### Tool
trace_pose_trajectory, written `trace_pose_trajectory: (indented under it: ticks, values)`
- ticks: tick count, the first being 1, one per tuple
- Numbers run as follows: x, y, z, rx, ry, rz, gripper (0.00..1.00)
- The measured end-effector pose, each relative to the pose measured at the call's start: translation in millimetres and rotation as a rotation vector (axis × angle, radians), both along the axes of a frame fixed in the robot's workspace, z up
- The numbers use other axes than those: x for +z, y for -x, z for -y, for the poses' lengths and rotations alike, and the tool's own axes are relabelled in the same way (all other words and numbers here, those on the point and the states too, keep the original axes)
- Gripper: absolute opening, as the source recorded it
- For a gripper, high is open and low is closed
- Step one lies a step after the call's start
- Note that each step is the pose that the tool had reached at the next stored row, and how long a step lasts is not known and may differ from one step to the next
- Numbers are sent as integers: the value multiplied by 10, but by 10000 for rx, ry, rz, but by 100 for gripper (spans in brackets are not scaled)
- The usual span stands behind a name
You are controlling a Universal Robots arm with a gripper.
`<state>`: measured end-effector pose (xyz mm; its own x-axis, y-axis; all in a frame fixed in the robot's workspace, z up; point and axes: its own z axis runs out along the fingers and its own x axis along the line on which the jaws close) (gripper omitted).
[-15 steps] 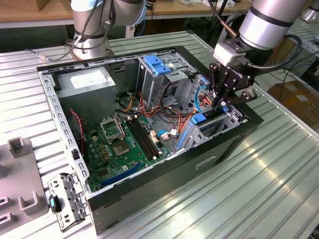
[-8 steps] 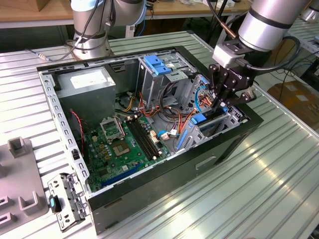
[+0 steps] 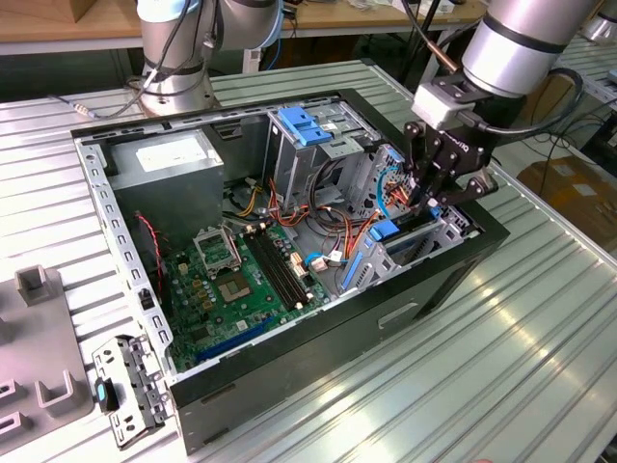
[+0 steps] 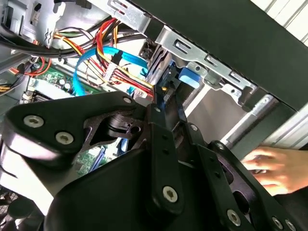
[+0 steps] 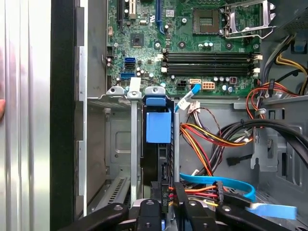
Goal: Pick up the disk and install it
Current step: 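Insert the first disk wire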
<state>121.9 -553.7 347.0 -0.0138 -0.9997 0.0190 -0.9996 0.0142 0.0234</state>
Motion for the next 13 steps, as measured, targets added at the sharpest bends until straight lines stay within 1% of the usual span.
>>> trace_pose_trajectory:
  ticks: [1, 2, 6, 8, 13]
  values:
    - [35, 0, -1, 0, 1, 0, 25]
    - [49, 0, -1, 0, 3, 0, 25]
    - [49, 0, -1, 1, 2, 0, 24]
    - [49, 0, -2, 1, 2, -1, 11]
    - [50, 0, -4, 1, 2, 0, 11]
